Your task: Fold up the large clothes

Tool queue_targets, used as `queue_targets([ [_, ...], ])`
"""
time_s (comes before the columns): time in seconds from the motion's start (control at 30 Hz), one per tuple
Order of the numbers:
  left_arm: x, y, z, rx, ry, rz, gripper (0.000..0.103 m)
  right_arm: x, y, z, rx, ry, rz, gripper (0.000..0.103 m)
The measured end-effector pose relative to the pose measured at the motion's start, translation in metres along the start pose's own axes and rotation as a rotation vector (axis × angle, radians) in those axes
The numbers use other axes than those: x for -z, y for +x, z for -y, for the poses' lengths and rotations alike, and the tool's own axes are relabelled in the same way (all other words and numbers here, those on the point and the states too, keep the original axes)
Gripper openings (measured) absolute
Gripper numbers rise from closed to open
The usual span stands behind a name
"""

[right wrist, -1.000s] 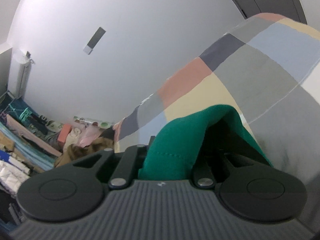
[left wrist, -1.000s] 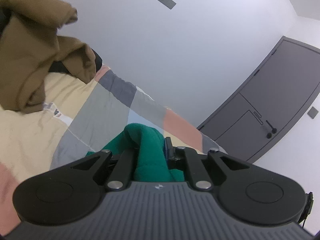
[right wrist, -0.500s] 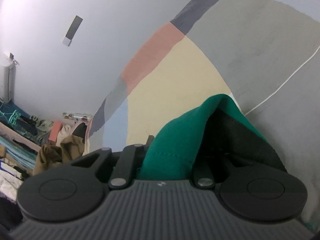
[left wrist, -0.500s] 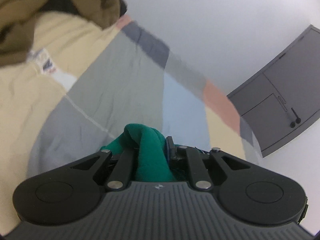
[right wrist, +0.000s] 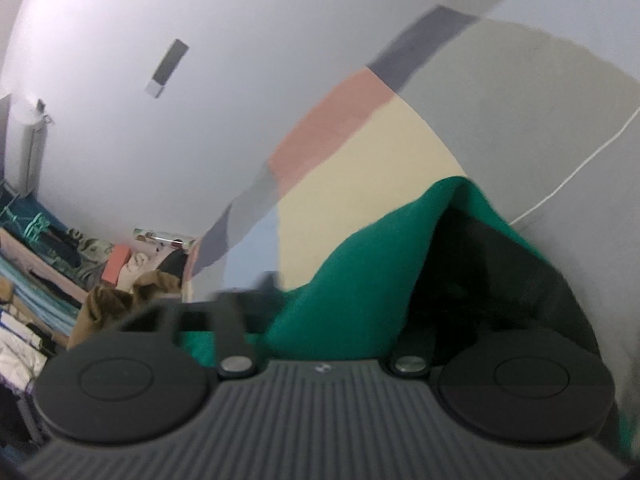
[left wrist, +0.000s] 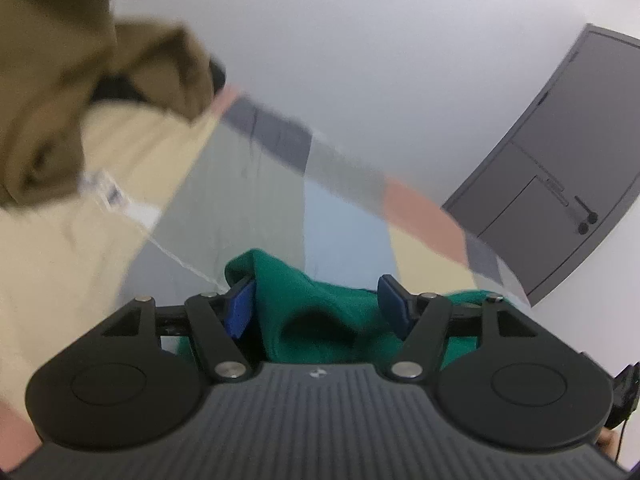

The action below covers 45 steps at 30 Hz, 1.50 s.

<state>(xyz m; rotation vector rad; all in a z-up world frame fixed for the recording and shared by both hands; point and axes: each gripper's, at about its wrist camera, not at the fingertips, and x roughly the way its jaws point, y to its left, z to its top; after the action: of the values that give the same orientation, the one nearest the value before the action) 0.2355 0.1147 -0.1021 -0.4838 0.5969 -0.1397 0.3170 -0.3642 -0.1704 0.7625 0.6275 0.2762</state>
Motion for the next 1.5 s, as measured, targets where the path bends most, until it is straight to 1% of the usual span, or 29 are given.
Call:
queue_targets([
  [0.1,0.004,-0.035,0.016,-0.001,0.058,0.019,0.071,0.004,-0.026,-0.02,0.0,-0.048,0.027,0.082],
  [0.2,0.016,-0.068,0.037,0.014,0.114,0.046,0.072,0.008,-0.053,-0.027,-0.046,-0.041,0.056,0.082],
  [0.27,0.027,-0.08,0.05,0.034,0.142,0.04,0.075,0.014,-0.062,-0.032,-0.07,-0.048,0.054,0.082],
  [0.33,0.043,-0.082,0.065,0.048,0.179,0.013,0.076,0.023,-0.064,-0.036,-0.074,-0.036,0.037,0.082],
  [0.43,0.068,-0.077,0.08,0.048,0.222,-0.036,0.076,0.035,-0.064,-0.038,-0.062,-0.034,0.027,0.082],
  [0.5,0.079,-0.067,0.085,0.016,0.26,-0.073,0.076,0.039,-0.066,-0.04,-0.044,-0.038,0.04,0.082],
  [0.57,0.086,-0.054,0.085,-0.041,0.291,-0.105,0.076,0.039,-0.067,-0.041,-0.051,-0.031,0.044,0.082],
  [0.63,0.09,-0.042,0.077,-0.08,0.274,-0.147,0.076,0.041,-0.066,-0.041,-0.065,-0.021,0.037,0.082],
  [0.7,0.093,-0.03,0.067,-0.093,0.239,-0.192,0.076,0.044,-0.063,-0.042,-0.072,-0.006,0.027,0.082],
  [0.8,0.09,-0.025,0.064,-0.098,0.225,-0.191,0.077,0.051,-0.053,-0.047,-0.069,-0.009,-0.012,0.082],
  [0.87,0.085,-0.026,0.061,-0.088,0.182,-0.193,0.077,0.055,-0.037,-0.053,-0.016,-0.065,-0.042,0.081],
  [0.97,0.082,-0.028,0.054,-0.073,0.15,-0.181,0.077,0.056,-0.004,-0.064,0.11,-0.192,-0.071,0.081],
  [1.07,0.076,-0.031,0.048,-0.084,0.134,-0.168,0.077,0.048,0.022,-0.063,0.127,-0.19,-0.059,0.08],
  [1.13,0.074,-0.036,0.045,-0.074,0.106,-0.161,0.077,0.039,0.037,-0.066,0.137,-0.178,-0.044,0.073],
  [1.2,0.072,-0.042,0.041,-0.064,0.077,-0.15,0.077,0.029,0.051,-0.071,0.167,-0.165,-0.052,0.045],
  [1.23,0.069,-0.044,0.039,-0.056,0.065,-0.142,0.077,0.023,0.057,-0.076,0.183,-0.16,-0.051,0.037],
  [1.27,0.067,-0.046,0.037,-0.047,0.053,-0.133,0.077,0.016,0.061,-0.081,0.199,-0.16,-0.041,0.02],
  [1.3,0.065,-0.049,0.034,-0.037,0.038,-0.123,0.077,0.009,0.063,-0.089,0.222,-0.165,-0.017,0.007],
  [1.4,0.057,-0.052,0.028,-0.004,0.011,-0.094,0.077,-0.02,0.067,-0.107,0.241,-0.177,0.09,0.007],
  [1.5,0.051,-0.052,0.025,0.021,0.008,-0.073,0.077,-0.044,0.081,-0.114,0.322,-0.222,0.131,0.006],
])
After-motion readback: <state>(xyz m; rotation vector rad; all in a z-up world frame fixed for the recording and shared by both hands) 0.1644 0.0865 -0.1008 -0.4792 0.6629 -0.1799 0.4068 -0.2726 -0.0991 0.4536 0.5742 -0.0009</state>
